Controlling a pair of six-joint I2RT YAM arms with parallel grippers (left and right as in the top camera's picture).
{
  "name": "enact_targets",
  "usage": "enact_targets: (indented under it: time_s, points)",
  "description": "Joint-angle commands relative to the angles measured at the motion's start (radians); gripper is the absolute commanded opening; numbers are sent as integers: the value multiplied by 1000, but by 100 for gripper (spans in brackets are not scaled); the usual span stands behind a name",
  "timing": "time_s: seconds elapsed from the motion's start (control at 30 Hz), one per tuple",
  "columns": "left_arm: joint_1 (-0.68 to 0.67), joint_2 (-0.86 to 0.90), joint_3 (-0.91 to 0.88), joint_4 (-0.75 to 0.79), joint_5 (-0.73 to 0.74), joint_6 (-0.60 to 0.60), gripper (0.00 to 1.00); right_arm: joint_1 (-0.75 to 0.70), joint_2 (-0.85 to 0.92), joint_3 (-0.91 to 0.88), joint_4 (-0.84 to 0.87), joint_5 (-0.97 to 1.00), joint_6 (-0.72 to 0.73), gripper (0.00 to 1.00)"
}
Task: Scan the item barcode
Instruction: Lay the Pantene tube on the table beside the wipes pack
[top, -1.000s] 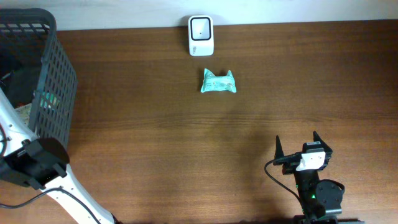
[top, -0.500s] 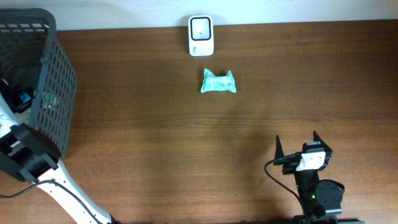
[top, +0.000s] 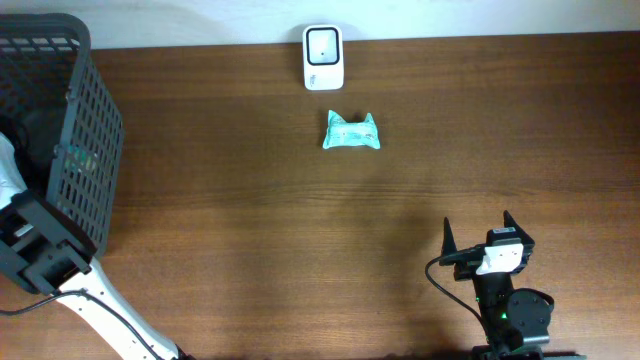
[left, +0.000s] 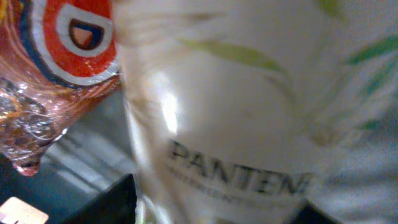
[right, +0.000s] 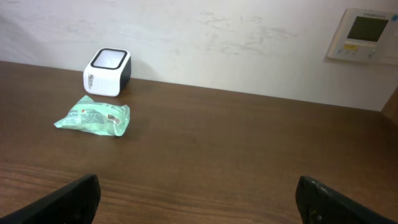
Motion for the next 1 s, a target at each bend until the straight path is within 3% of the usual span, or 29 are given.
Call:
enact_targets:
  time_s: [0.0,0.03,0.17,0.27,0.37,0.5,0.67,0.8,0.83,0.97]
  points:
    - [8,12,-31,9,-12,10,25,6,-5,-5,-4,5,-5,99]
    - [8,12,-18,2,-12,9,0,6,-5,-5,-4,5,-5,98]
    - [8,-5,182,-93,-7,-27,0,6,-5,-5,-4,5,-5,99]
    - [8,-30,555,-181,191,-36,0,6,-5,-5,-4,5,-5,99]
    - [8,-72,864,-167,461,-39,0,6,-5,-5,-4,5,-5,99]
    - [-21,-245,859,-1,644,-56,0,6,-5,-5,-4,5,-5,99]
    - [-166,-434,859,184,728,-150,0,6,-5,-5,-4,5,-5,99]
    - [-398,-454,838,144,713,-149,0,6,-5,-5,-4,5,-5,99]
    - [-510,-443,781,93,663,-149,0,6,-5,-5,-4,5,-5,99]
    - [-738,-406,549,41,496,-149,0,6,-5,-5,-4,5,-5,99]
